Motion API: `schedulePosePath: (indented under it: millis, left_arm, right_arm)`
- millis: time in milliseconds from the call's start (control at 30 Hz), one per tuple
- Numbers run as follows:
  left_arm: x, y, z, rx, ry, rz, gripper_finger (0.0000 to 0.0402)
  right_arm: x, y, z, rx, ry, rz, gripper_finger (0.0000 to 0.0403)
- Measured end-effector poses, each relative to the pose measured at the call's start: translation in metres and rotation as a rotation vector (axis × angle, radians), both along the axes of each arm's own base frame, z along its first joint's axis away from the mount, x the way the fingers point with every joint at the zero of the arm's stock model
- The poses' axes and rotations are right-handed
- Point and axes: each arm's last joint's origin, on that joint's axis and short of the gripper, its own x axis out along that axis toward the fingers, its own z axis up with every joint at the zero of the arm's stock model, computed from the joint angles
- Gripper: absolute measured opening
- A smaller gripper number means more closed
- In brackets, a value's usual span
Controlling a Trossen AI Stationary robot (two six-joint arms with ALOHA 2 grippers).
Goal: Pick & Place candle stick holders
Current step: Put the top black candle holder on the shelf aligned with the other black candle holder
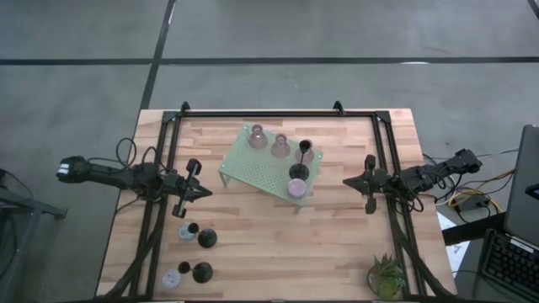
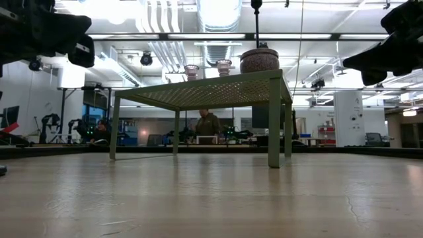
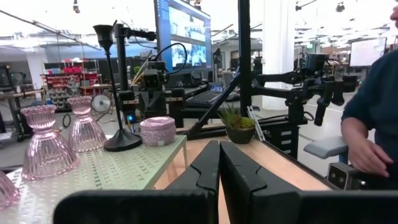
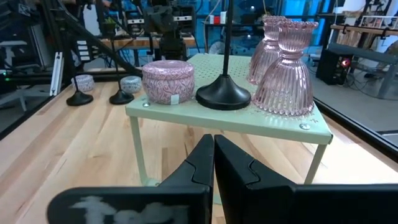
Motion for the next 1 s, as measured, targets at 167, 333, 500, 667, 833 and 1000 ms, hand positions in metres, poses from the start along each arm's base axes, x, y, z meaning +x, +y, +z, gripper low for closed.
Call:
schedulePosePath:
  millis: [167,333,500,667,833,1000]
  left_arm:
    - [-0.001,0.001,0.008,0.057,-0.095,0.057,0.0016]
    - [-0.004,0.002,0.019,-0.003,-0.209,0.056,0.0016]
    - [-0.007,0.003,0.028,-0.138,-0.273,0.028,0.0016]
    - [-0.011,0.003,0.037,-0.268,-0.352,-0.013,0.0016]
    - [-0.016,0.005,0.045,-0.419,-0.432,-0.037,0.0016]
    - [-0.02,0.006,0.05,-0.455,-0.486,-0.059,0.0016]
  right_arm:
    - [0.0,0.0,0.0,0.001,0.0,0.0,0.0008]
    - [0.0,0.0,0.0,0.002,-0.001,0.0,0.0008]
    - [0.0,0.0,0.0,0.002,0.0,-0.001,0.0008]
    - [0.0,0.0,0.0,0.001,0.0,-0.001,0.0008]
    - [0.0,0.0,0.0,0.0,0.0,-0.001,0.0008]
    - [0.0,0.0,0.0,0.001,0.0,-0.001,0.0008]
